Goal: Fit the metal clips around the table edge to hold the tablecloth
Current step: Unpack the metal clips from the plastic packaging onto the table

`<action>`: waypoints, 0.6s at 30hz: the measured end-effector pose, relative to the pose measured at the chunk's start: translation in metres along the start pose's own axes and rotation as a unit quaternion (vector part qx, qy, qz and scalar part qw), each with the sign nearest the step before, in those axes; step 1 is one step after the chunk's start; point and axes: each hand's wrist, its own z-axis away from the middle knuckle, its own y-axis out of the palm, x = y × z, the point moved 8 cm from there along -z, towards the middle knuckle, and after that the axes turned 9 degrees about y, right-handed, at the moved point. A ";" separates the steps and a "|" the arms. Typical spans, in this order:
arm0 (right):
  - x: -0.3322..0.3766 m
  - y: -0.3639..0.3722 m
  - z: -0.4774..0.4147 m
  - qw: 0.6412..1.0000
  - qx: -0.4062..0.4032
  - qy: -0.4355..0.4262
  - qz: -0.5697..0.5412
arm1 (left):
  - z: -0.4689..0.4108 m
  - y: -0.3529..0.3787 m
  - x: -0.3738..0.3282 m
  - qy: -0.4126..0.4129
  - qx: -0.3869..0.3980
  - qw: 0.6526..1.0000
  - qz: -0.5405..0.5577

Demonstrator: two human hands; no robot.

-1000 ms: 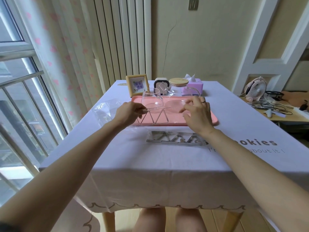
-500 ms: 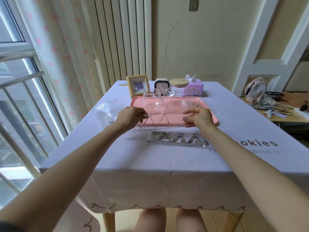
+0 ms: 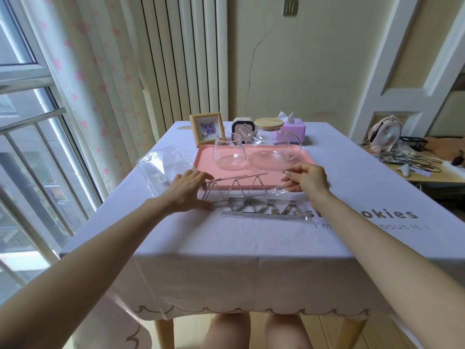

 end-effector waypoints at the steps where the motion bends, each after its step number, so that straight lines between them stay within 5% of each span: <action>1: 0.000 0.001 0.000 1.000 -0.003 -0.001 0.003 | 0.001 -0.004 0.000 0.003 -0.015 1.000 -0.006; 6: 0.002 -0.001 0.000 0.999 -0.028 0.009 -0.017 | 0.002 -0.024 0.013 -0.076 -0.082 0.985 0.128; 10: -0.002 -0.008 -0.002 0.998 -0.041 0.031 -0.040 | 0.010 -0.024 0.033 -0.199 -0.170 0.842 0.472; 13: -0.005 -0.010 -0.001 0.998 -0.034 0.040 -0.045 | 0.011 -0.022 0.033 -0.235 -0.192 0.770 0.561; 18: -0.008 -0.012 -0.002 0.998 -0.045 0.042 -0.009 | 0.013 -0.020 0.037 -0.278 -0.234 0.769 0.526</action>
